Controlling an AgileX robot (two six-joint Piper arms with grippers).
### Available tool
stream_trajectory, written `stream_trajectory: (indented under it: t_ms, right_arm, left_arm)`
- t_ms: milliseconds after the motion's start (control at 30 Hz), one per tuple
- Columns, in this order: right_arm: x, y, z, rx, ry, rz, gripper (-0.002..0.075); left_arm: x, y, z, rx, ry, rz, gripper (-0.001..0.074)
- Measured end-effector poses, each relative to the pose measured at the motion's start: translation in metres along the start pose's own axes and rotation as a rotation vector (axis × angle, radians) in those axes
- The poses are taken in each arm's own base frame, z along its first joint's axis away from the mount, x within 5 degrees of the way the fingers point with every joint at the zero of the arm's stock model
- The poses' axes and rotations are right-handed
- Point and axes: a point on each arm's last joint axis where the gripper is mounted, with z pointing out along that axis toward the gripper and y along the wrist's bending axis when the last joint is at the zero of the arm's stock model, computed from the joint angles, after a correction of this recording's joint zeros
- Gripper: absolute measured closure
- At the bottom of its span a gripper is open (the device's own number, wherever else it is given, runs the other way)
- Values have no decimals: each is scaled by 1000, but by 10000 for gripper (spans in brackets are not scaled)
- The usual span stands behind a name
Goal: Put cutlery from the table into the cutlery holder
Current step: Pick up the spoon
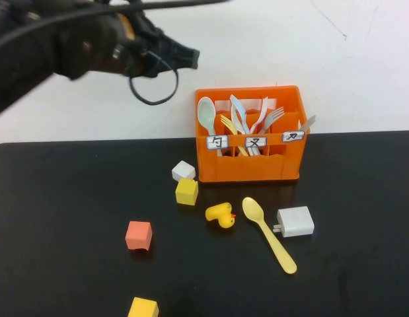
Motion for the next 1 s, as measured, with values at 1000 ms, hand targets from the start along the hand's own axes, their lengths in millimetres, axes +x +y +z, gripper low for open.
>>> stream_trajectory:
  t_ms: [1000]
  right_arm:
    - [-6, 27, 2, -309, -39, -187, 728]
  left_arm:
    - [157, 35, -214, 196, -150, -95, 736]
